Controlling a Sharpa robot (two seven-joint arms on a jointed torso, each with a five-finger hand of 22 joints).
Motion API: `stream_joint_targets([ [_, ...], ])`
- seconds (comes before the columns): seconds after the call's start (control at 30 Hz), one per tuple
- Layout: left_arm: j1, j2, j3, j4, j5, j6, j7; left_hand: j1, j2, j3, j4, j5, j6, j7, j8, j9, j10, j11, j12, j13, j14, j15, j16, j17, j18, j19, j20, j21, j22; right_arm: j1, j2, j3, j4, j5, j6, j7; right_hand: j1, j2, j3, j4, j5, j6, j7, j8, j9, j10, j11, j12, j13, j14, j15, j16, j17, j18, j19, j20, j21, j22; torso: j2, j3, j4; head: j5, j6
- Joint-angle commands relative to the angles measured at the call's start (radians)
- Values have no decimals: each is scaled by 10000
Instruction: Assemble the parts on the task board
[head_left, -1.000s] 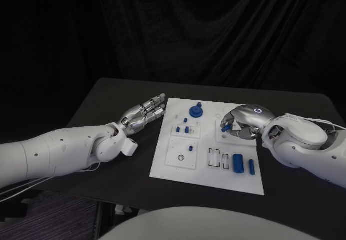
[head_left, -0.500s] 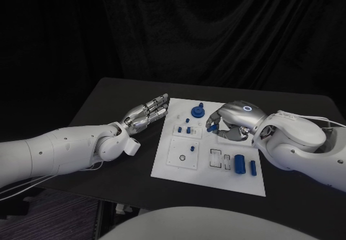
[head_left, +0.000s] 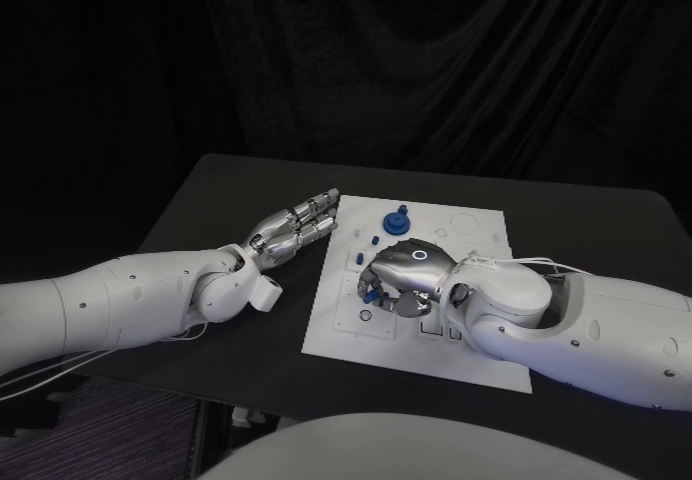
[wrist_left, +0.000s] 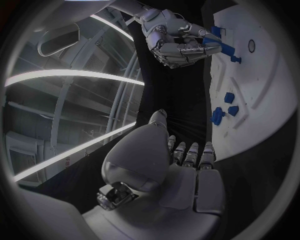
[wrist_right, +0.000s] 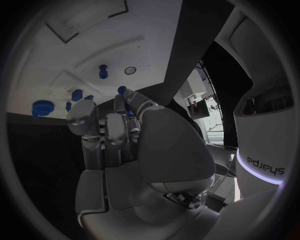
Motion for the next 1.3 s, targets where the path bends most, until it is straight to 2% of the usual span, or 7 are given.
stream_joint_targets([
  [0.03,-8,9,11,34,62,88,329,17,56,38,-44,54,3,63,47,8,-18,45,-34,-15,-5,-18,-37,-10,145,29,14,-35,-11,-103,163,6,-168,-504,260,229,-50,51,1,-59,-57,76,18,27,403,-78,10,17,12,17,-24,69,7,-145,-15,-69,51,1180,-18,3,10,53,-2],
  [0.2,-8,39,11,2,62,107,305,6,55,35,-39,31,-7,77,44,6,-18,58,-34,-15,-5,-20,-37,-10,144,29,11,-35,-11,-184,343,6,-281,-612,382,259,-43,50,9,-70,-93,55,23,15,419,-103,15,1,17,7,-20,49,-16,-145,-19,-68,47,1179,-26,-8,66,21,-2],
  [0.33,-8,74,11,-26,62,122,291,-5,53,31,-36,2,-23,89,39,2,-18,71,-34,-15,-5,-20,-37,-10,144,29,11,-35,-11,-204,378,6,-303,-638,497,237,-42,49,10,-73,-105,50,25,12,424,-110,17,-4,18,9,-18,57,-5,-143,-24,-67,34,1176,-11,8,25,71,-2],
  [0.47,-9,91,11,-41,62,137,274,-5,53,31,-36,2,-23,89,39,2,-18,71,-34,-15,-5,-20,-37,-10,144,29,11,-35,-11,-212,385,6,-309,-649,635,199,-30,52,21,-87,-126,26,31,-3,437,-132,25,-19,22,1,-13,45,-16,-144,-29,-64,31,1176,-17,-3,71,21,-2],
  [0.73,-13,123,11,-63,62,158,254,-12,53,31,-34,-14,-41,103,35,-1,-18,77,-34,-15,-5,-18,-37,-10,144,29,12,-35,-11,-218,431,5,-333,-655,888,139,-25,55,28,-94,-140,14,37,-11,449,-148,32,-30,25,-8,-8,32,-30,-140,-40,-62,2,1170,-23,0,-9,100,-2],
  [1.0,-19,144,11,-84,62,179,232,-12,53,31,-34,-14,-41,103,35,-1,-18,77,-34,-15,-5,-18,-37,-10,144,29,12,-35,-11,-276,478,5,-414,-656,1004,119,-45,59,25,-87,-180,5,47,-18,470,-167,45,-46,31,-19,4,22,-36,-140,-50,-55,-10,1167,-32,18,-4,91,-2],
  [1.3,-29,168,11,-109,62,199,214,-21,56,31,-33,-35,-44,124,32,-2,-18,86,-34,-15,-5,-14,-37,-10,144,29,17,-35,-11,-385,514,5,-512,-656,1024,108,-49,61,25,-85,-188,6,48,-18,474,-166,46,-47,32,-22,5,18,-40,-139,-52,-54,-15,1166,-24,15,15,113,-2],
])
